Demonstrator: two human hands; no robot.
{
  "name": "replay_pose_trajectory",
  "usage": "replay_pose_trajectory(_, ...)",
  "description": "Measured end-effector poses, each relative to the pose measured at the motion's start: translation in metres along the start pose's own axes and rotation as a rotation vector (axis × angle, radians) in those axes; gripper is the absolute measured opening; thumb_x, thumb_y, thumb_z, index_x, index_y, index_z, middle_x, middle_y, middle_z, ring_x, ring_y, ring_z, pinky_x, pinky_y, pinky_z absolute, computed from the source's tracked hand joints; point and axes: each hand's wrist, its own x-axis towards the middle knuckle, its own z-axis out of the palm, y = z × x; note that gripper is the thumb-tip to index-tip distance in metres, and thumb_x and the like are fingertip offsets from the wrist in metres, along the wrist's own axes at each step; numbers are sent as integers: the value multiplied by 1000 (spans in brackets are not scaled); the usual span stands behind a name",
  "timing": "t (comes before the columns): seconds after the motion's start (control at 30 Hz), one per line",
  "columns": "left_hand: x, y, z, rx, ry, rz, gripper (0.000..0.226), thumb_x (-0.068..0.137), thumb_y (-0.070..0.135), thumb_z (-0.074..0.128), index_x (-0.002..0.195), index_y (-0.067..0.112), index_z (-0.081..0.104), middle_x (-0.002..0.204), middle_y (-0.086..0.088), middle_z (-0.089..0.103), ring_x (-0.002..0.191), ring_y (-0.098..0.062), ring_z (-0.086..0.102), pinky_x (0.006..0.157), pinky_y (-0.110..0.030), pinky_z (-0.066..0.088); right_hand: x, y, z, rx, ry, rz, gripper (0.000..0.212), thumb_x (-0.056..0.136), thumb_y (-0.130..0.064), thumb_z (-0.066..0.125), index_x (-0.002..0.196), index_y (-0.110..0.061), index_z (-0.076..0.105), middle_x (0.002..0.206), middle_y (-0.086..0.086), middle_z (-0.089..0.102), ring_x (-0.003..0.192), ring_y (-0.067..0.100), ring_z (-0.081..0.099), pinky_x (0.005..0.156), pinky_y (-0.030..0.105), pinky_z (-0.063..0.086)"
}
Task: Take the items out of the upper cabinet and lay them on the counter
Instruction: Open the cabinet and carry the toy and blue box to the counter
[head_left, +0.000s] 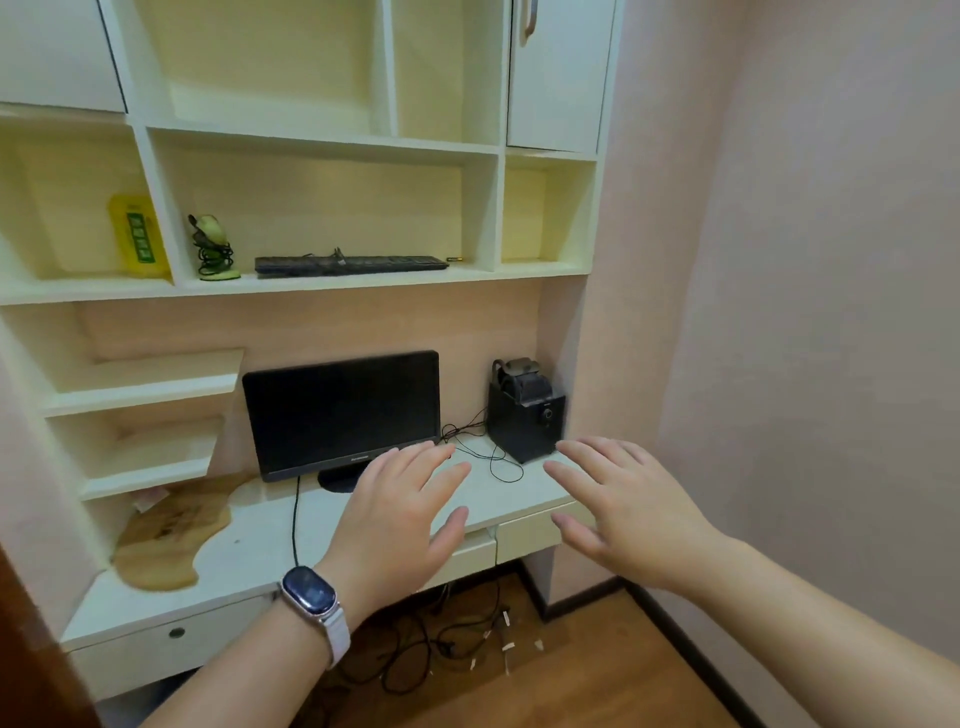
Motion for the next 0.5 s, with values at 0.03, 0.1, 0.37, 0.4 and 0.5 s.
replay_pose_trajectory(0.03, 9, -4, 7, -9, -1, 10, 45, 90, 44, 45, 126, 24, 62, 131, 2, 60, 125, -19, 52, 106, -40, 37, 5, 7, 4, 0, -4, 7, 54, 92, -55, 41, 133, -24, 58, 137, 2, 58, 129, 25, 52, 105, 42, 42)
replay_pose_trajectory(0.1, 27, -9, 21, -16, -4, 24, 45, 90, 44, 46, 127, 23, 61, 132, 2, 60, 126, -19, 51, 106, -40, 36, 16, 22, 12, 2, -3, 21, 55, 93, -56, 39, 134, -24, 57, 138, 1, 57, 130, 24, 50, 107, 43, 41)
replay_pose_trajectory(0.37, 109, -24, 80, 69, -8, 78, 45, 89, 43, 50, 127, 23, 61, 131, 2, 59, 126, -19, 50, 108, -39, 33, 75, 98, 75, 49, 129, 1, 53, 90, -52, 44, 127, -19, 64, 130, 5, 63, 121, 27, 57, 100, 41, 45)
replay_pose_trajectory(0.4, 123, -27, 87, 85, 1, 72, 45, 89, 43, 51, 127, 22, 61, 131, 2, 59, 125, -19, 50, 108, -39, 32, 86, 110, 84, 56, 149, -7, 53, 90, -51, 45, 126, -18, 65, 129, 5, 64, 121, 27, 57, 100, 41, 45)
replay_pose_trajectory(0.5, 168, -33, 109, 111, 24, 49, 43, 88, 42, 53, 124, 21, 62, 129, 0, 61, 123, -21, 51, 107, -40, 34, 117, 148, 106, 78, 180, -22, 53, 89, -52, 46, 126, -19, 65, 129, 3, 64, 121, 26, 57, 100, 39, 44)
